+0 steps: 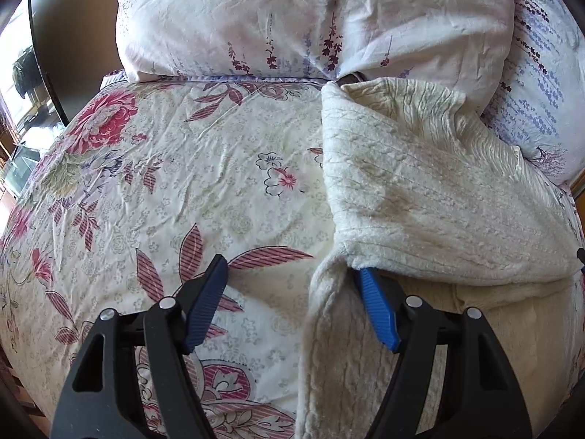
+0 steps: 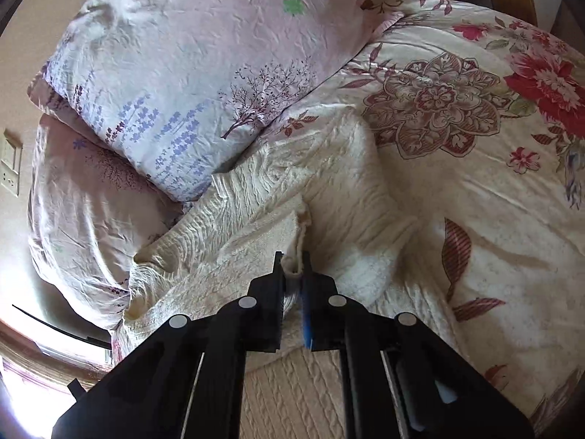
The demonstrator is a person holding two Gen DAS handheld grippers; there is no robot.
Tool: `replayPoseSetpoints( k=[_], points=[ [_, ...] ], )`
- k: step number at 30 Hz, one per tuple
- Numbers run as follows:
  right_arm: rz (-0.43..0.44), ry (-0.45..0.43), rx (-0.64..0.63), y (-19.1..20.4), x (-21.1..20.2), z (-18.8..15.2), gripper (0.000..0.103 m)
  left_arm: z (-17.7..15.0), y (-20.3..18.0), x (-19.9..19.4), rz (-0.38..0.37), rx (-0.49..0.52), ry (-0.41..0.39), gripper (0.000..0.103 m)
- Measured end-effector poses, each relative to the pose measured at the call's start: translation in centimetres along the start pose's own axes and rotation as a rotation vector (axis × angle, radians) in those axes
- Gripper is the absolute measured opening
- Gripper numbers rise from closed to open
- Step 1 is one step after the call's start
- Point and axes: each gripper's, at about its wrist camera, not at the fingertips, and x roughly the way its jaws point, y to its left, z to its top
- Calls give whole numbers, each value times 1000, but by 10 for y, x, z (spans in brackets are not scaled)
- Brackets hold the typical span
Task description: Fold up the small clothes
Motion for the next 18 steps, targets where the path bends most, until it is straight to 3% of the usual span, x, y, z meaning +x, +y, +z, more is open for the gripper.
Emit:
replayPoseSetpoints(
  k=[4, 6, 9, 12, 18],
  points=[
    [-42, 86, -12, -8, 13, -9, 9, 4, 9, 1, 22, -56, -4, 65],
    [-47, 35, -74, -5, -5, -9, 14, 4, 12, 0, 17, -79, -6, 65],
    [-170, -92, -218, -6, -35, -3, 16, 1, 9, -1, 35, -63, -10, 65],
    [-313, -81, -335, -22, -39, 1, 16, 0, 9, -2, 38, -62, -12, 67],
    [-293, 19, -394, -35, -19, 2, 16, 1, 7, -1, 46, -46, -5, 69]
  ],
)
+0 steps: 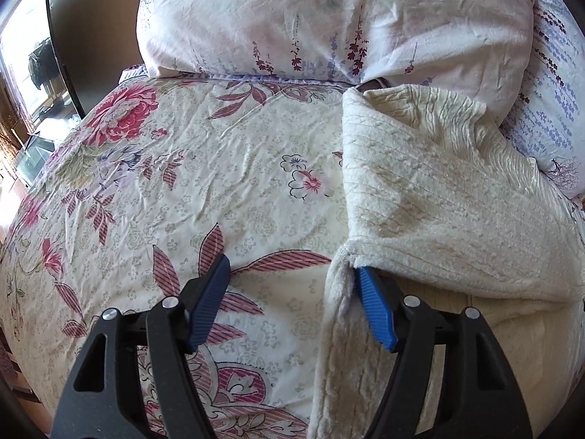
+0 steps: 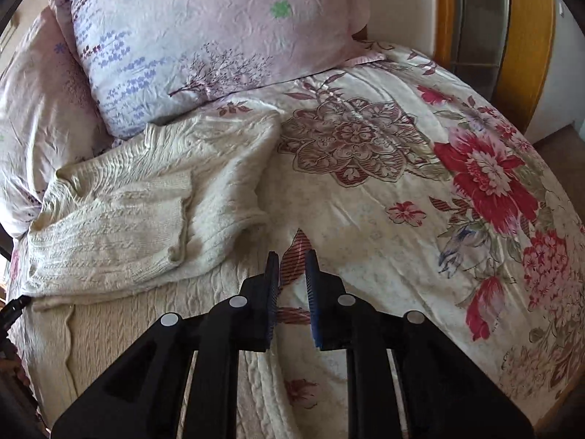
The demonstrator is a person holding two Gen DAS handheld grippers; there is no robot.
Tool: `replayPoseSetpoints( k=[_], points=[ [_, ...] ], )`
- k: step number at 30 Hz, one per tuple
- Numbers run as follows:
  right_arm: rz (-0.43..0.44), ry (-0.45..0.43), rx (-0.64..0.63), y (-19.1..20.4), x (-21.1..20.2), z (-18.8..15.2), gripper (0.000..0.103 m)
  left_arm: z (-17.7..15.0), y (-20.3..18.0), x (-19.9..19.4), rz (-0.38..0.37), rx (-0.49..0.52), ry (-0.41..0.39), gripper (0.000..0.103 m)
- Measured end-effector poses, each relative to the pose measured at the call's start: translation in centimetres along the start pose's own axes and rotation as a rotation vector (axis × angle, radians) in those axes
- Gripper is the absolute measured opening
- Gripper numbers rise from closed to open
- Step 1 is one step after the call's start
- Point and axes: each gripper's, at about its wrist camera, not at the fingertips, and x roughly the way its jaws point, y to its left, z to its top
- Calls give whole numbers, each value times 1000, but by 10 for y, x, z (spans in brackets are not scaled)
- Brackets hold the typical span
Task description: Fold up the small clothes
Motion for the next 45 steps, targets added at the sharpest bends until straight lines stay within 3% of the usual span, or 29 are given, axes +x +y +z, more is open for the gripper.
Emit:
replayPoseSetpoints(
  k=[3, 5, 6, 11, 12, 14, 17, 21, 25, 28, 31, 34, 37, 41, 45],
  points=[
    [31, 18, -22, 6, 5, 0, 21, 0, 0, 0, -3, -3, 2, 69],
    [49, 10, -27, 7, 6, 3, 35, 1, 0, 1, -4, -3, 4, 69],
    [59, 5, -30, 8, 6, 5, 38, 1, 0, 1, -4, -3, 4, 69],
    [110, 7, -63, 10, 14, 15, 38, 1, 0, 1, -2, 0, 7, 69],
    [108, 9, -74, 12, 17, 17, 37, 1, -1, 2, -1, 2, 7, 70],
    [116, 20, -96, 16, 22, 19, 10, 2, -1, 3, 1, 6, 7, 70],
    [36, -16, -109, 20, 17, 19, 9, 4, 0, 3, 3, -9, 4, 69],
    [-45, -35, -33, 12, 12, 10, 8, 2, 1, 1, 18, -37, -7, 67],
    [-147, -59, -87, 27, 12, 5, 9, 0, 1, -2, 34, -64, -18, 68],
    [-151, -67, -100, 26, 2, 6, 23, -2, 5, -11, 17, -52, -14, 70],
    [-172, -157, -48, 15, -25, 9, 25, -1, 14, -30, 19, -51, -66, 73],
    [-68, -212, -64, 25, -39, 19, 25, 9, 3, -49, 21, -4, -174, 72],
    [51, -187, -143, 61, -29, 29, 25, 25, -28, -49, -73, 76, -208, 72],
    [140, -114, -212, 110, 0, 32, 25, 35, -75, -21, -110, 217, -150, 72],
    [79, -35, -231, 129, 26, 29, 26, 40, -84, 13, -70, 222, -49, 72]
  ],
)
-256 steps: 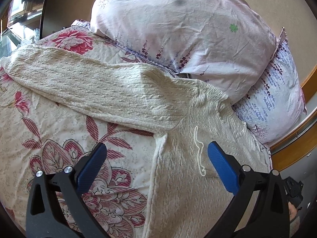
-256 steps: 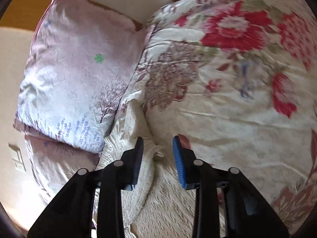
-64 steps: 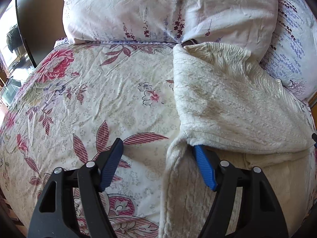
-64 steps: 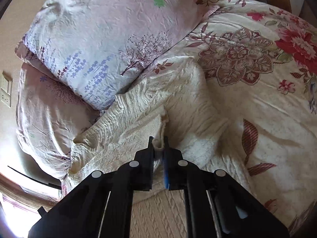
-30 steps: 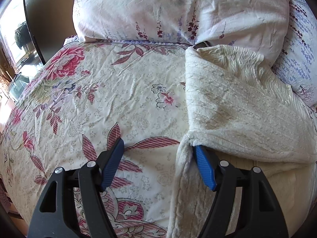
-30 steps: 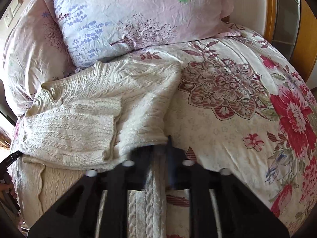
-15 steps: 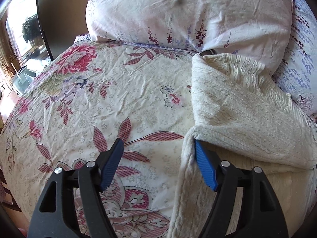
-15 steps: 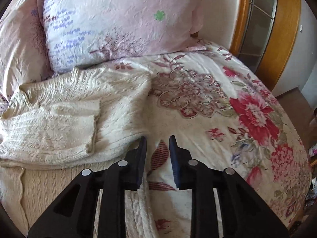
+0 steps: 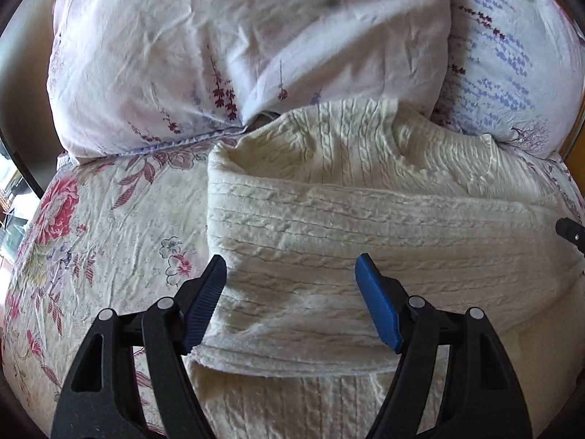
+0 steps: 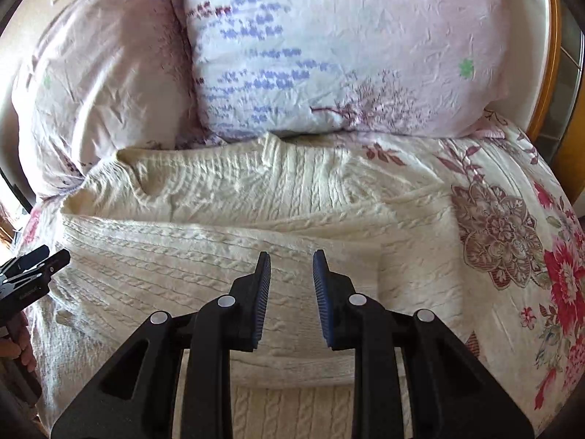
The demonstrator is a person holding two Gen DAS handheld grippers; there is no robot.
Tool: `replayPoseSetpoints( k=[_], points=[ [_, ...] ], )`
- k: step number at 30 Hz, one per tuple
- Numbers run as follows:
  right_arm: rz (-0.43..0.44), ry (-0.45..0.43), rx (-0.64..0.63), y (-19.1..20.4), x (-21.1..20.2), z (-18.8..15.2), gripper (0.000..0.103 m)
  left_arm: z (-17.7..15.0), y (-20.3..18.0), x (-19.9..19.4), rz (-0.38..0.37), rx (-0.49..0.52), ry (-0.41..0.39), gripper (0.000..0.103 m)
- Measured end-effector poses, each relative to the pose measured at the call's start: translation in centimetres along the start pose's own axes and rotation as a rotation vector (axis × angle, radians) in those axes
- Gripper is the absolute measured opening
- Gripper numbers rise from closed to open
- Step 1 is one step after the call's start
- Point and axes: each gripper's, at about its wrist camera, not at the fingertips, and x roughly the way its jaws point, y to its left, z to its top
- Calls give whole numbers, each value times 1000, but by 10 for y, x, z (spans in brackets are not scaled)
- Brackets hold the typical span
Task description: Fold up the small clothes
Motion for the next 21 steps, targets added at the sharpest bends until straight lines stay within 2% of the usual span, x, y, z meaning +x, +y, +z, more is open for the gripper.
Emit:
replayPoseSetpoints(
  k=[2, 3, 5, 7, 9, 12, 15, 18, 21],
  points=[
    [-3, 73, 62, -10, 14, -8, 27, 5, 12, 9, -10, -55, 17, 72],
    [10, 47, 80, -13, 11, -11, 27, 8, 17, 11, -12, -72, 11, 72],
    [2, 48, 64, -12, 10, -13, 28, 18, 22, 16, -18, -65, 10, 72],
    [-12, 55, 47, -8, 12, -12, 28, 28, 25, 29, -13, -47, 47, 72],
    [-14, 54, 54, -9, 13, -12, 29, 37, 31, 44, -28, -73, 91, 75],
    [-10, 43, 48, -10, 11, -13, 29, 46, 31, 50, -11, -69, 98, 79],
    [-12, 54, 24, -9, 12, -10, 29, 46, 29, 45, 20, -47, 78, 81],
    [-12, 48, 52, -11, 1, -9, 36, 40, 44, 23, 16, -115, 12, 78],
    [-33, 42, -7, -10, 7, -18, 40, 30, 46, 36, 70, -59, 75, 78]
  ],
)
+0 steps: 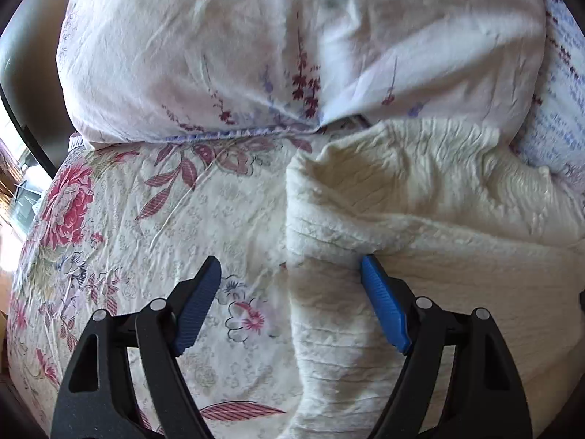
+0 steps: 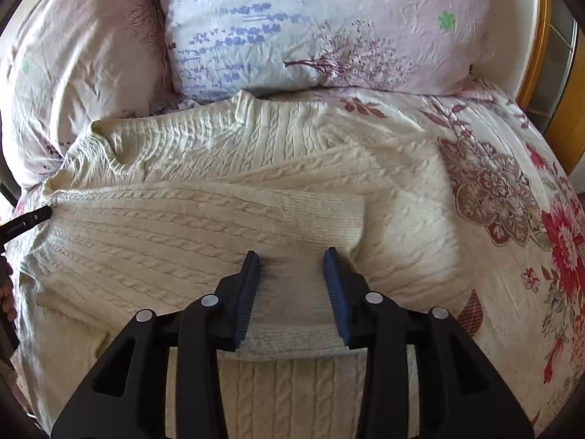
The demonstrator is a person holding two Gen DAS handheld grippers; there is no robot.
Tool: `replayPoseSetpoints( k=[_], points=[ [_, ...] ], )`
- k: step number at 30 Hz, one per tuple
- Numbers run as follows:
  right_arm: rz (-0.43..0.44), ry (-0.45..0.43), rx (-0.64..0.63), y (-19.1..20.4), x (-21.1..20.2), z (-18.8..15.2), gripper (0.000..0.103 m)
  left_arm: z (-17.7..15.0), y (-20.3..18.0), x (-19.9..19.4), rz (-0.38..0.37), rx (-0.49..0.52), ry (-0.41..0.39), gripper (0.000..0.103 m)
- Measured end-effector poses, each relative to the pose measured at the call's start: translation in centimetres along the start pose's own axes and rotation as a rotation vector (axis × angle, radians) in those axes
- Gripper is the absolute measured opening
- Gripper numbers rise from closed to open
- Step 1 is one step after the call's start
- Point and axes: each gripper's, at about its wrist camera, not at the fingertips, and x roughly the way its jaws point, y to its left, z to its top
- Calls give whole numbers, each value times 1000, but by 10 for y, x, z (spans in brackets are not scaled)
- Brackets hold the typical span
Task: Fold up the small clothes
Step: 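Grasp the cardigan hem with the left gripper and lift it toward the collar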
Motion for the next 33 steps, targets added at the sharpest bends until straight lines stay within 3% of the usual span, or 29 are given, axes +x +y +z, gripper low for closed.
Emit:
replayPoseSetpoints(
  k=[3, 6, 8, 11, 14, 18, 24, 25, 26, 33],
  points=[
    [-4, 22, -14, 2, 0, 4, 40, -2, 5, -9, -4, -35, -7, 76],
    [72, -11, 48, -13, -23, 1, 46, -18, 14, -45, -101, -31, -81, 79],
    [127, -50, 76, -30, -47, -8, 69, -38, 22, -66, -164, -15, -96, 85],
    [205, -52, 123, -59, -77, -29, 70, -79, 42, -88, -244, -24, -68, 85],
    [282, 11, 229, -95, -94, -56, 70, -121, 58, -111, -332, -78, -13, 85],
    [368, 96, 358, -131, -105, -93, 70, -176, 70, -128, -384, -153, 57, 81],
    [449, 244, 379, -137, -105, -135, 54, -221, 78, -145, -442, -259, 80, 63],
    [477, 272, 388, -136, -103, -141, 46, -227, 78, -149, -458, -269, 85, 59],
    [509, 285, 398, -135, -103, -148, 44, -231, 76, -152, -474, -276, 90, 54],
    [707, 385, 453, -125, -100, -180, 29, -269, 65, -169, -580, -335, 126, 43]
  ],
)
